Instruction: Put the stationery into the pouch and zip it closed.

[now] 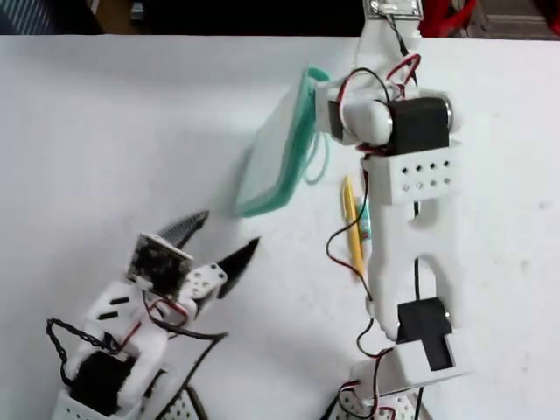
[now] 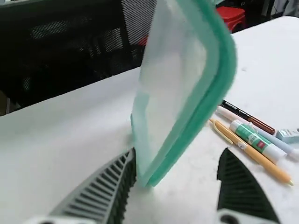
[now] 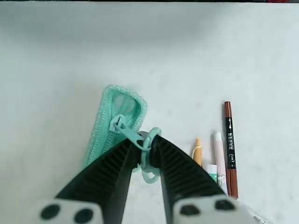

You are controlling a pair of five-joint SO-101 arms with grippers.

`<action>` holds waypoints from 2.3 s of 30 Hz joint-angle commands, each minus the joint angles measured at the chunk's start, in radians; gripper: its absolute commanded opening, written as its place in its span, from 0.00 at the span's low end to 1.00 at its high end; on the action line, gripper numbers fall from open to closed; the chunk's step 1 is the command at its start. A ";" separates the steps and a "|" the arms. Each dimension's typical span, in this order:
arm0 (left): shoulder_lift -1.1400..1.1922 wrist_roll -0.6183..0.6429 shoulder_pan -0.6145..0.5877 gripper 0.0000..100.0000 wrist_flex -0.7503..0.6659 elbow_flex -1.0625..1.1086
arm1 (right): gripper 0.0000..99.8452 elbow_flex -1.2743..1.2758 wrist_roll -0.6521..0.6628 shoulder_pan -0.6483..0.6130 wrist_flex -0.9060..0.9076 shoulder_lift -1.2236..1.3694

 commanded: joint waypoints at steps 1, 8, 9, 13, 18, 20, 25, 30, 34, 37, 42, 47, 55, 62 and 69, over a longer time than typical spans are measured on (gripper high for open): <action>0.012 -0.084 0.073 0.28 0.040 -0.061 | 0.02 -0.023 -0.008 -0.044 0.015 0.008; 0.012 -0.147 0.091 0.28 0.186 -0.181 | 0.02 -0.015 -0.015 -0.028 0.038 0.022; 0.012 -0.147 0.093 0.28 0.196 -0.189 | 0.02 -0.015 -0.015 -0.028 0.039 0.022; 0.010 -0.149 0.093 0.28 0.210 -0.195 | 0.02 -0.015 -0.011 -0.030 0.041 0.022; 0.010 -0.143 0.093 0.30 0.212 -0.196 | 0.02 -0.017 -0.008 -0.050 0.030 0.031; 0.010 -0.140 0.093 0.32 0.212 -0.196 | 0.02 -0.023 -0.008 -0.071 0.027 0.054; 0.010 -0.100 0.094 0.32 0.244 -0.232 | 0.02 -0.025 -0.014 -0.093 -0.002 0.110; 0.010 -0.064 0.094 0.32 0.230 -0.233 | 0.02 -0.104 -0.008 -0.180 0.054 0.116; 0.010 -0.021 0.084 0.32 0.095 -0.135 | 0.02 -0.155 0.023 -0.271 0.084 0.105; 0.010 -0.020 0.024 0.32 -0.014 -0.060 | 0.02 -0.117 0.035 -0.278 0.084 0.091; 0.010 -0.002 -0.082 0.32 -0.052 -0.064 | 0.02 -0.031 0.092 -0.265 0.084 0.084; 0.016 -0.003 -0.025 0.29 -0.138 -0.034 | 0.02 0.034 0.150 -0.308 0.085 0.048; 0.013 -0.083 -0.016 0.16 -0.307 0.069 | 0.02 0.164 0.250 -0.309 0.084 -0.124; 0.013 -0.084 -0.013 0.04 -0.307 0.069 | 0.02 0.172 0.298 -0.168 0.084 -0.171; 0.015 -0.084 0.039 0.02 -0.302 0.037 | 0.02 0.207 0.298 -0.197 0.084 -0.171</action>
